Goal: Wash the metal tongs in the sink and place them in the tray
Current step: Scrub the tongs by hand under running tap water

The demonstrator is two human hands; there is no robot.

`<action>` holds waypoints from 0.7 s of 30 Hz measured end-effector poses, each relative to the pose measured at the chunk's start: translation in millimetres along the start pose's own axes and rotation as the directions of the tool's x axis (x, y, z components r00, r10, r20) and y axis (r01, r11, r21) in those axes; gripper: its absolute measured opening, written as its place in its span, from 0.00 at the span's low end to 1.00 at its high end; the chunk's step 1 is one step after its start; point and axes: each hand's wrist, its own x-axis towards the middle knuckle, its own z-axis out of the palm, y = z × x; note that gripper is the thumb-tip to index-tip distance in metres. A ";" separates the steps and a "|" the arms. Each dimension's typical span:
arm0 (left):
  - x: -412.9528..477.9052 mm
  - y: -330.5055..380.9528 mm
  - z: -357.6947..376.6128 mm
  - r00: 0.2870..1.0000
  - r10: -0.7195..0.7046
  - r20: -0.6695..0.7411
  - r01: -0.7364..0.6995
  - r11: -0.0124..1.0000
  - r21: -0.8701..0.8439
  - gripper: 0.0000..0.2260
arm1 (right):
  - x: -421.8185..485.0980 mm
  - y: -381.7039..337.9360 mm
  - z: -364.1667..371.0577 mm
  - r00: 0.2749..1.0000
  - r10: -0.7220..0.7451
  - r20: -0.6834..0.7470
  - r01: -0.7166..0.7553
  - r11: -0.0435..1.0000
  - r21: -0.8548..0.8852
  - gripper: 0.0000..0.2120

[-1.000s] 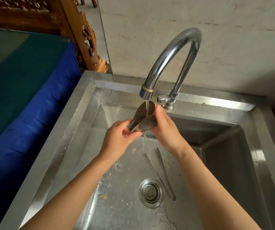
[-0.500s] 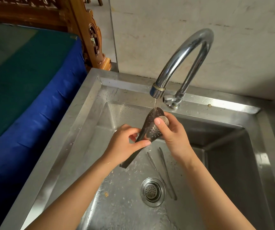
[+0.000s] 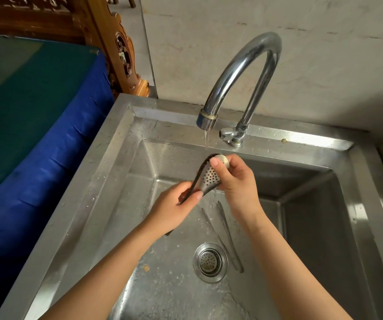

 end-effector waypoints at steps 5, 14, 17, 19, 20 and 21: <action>-7.1 9.6 5.9 1.000 -0.021 0.023 0.026 0.966 -0.257 0.08 | 13.3 -2.7 12.8 0.981 0.046 0.188 -0.073 0.988 0.139 0.03; -9.6 22.4 4.9 0.996 -0.078 -0.045 0.050 0.896 -0.442 0.10 | 27.9 -21.6 34.0 0.984 0.002 0.179 -0.015 0.997 0.069 0.05; -10.4 26.1 7.7 0.993 -0.112 -0.036 0.084 0.894 -0.441 0.11 | 32.0 -24.4 43.8 0.997 0.082 0.011 -0.082 0.995 0.050 0.18; -10.3 27.4 6.4 0.991 -0.127 -0.043 0.094 0.888 -0.450 0.12 | 32.7 -21.4 47.6 0.996 0.034 -0.084 -0.041 0.995 -0.093 0.21; -10.6 27.6 5.1 0.991 -0.127 -0.045 0.093 0.886 -0.455 0.12 | 33.5 -18.6 47.2 0.990 -0.079 -0.113 0.043 0.955 -0.295 0.19; -10.7 27.6 3.6 0.992 -0.120 -0.047 0.086 0.887 -0.453 0.13 | 35.0 -15.1 45.4 0.969 -0.234 -0.080 0.158 0.836 -0.525 0.15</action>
